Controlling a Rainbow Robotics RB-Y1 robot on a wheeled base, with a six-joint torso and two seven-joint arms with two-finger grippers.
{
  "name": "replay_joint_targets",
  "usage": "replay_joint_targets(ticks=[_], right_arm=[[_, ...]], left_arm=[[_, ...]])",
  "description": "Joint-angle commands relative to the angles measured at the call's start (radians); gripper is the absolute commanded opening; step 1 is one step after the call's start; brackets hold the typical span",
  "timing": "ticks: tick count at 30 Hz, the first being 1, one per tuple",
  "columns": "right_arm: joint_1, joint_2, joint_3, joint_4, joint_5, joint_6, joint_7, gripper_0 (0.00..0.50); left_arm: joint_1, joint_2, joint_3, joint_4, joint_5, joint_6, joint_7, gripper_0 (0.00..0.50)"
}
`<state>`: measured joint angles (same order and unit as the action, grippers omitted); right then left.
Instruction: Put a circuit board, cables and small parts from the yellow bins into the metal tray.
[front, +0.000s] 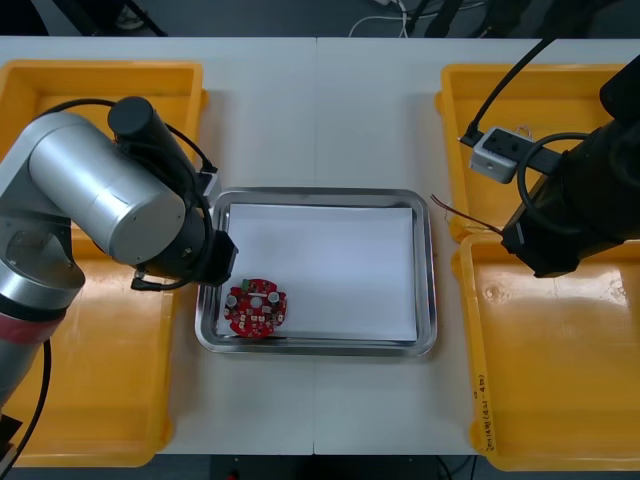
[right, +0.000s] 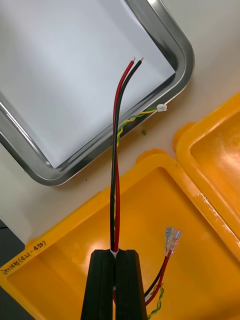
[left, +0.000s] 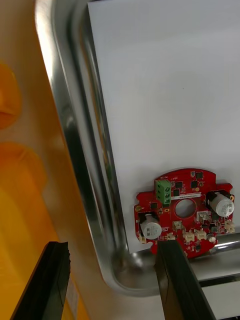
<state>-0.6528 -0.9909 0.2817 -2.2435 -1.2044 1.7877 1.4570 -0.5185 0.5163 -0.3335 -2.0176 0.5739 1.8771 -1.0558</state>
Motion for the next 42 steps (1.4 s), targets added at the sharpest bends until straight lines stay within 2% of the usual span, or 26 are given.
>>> replay_joint_targets(ticks=[1,8,14,22,26,29,35,38,42], right_arm=[[-0.093,0.051,0.093,-0.030,0.039,-0.010,0.037,0.000],[-0.139,0.135,0.182,-0.019,0.082,-0.013,0.045,0.000],[-0.171,0.204,0.241,0.024,0.089,-0.033,0.055,0.000],[-0.209,0.244,0.359,0.036,0.167,-0.067,0.094,0.000],[-0.217,0.262,0.392,0.051,0.187,-0.073,0.120,0.000],[-0.219,0.279,0.398,0.081,0.190,-0.073,0.209,0.000],[-0.219,0.287,0.406,0.125,0.186,-0.074,0.296,0.000],[-0.228,0.290,0.435,0.134,0.204,-0.074,0.322,0.000],[-0.242,0.296,0.504,0.134,0.270,-0.080,0.325,0.000]], left_arm=[[-0.094,-0.002,0.096,-0.038,0.055,0.043,0.036,0.500],[-0.120,0.041,0.168,-0.021,0.126,0.043,0.026,0.500],[-0.130,0.108,0.177,-0.004,0.142,0.043,0.011,0.500],[-0.178,0.142,0.269,0.094,0.178,0.043,-0.020,0.500],[-0.181,0.165,0.304,0.141,0.175,0.043,-0.052,0.500],[-0.183,0.180,0.347,0.194,0.156,0.043,-0.107,0.500],[-0.190,0.209,0.401,0.270,0.129,0.043,-0.187,0.500],[-0.204,0.223,0.412,0.307,0.116,0.043,-0.217,0.500],[-0.242,0.237,0.427,0.387,0.083,0.043,-0.276,0.500]])
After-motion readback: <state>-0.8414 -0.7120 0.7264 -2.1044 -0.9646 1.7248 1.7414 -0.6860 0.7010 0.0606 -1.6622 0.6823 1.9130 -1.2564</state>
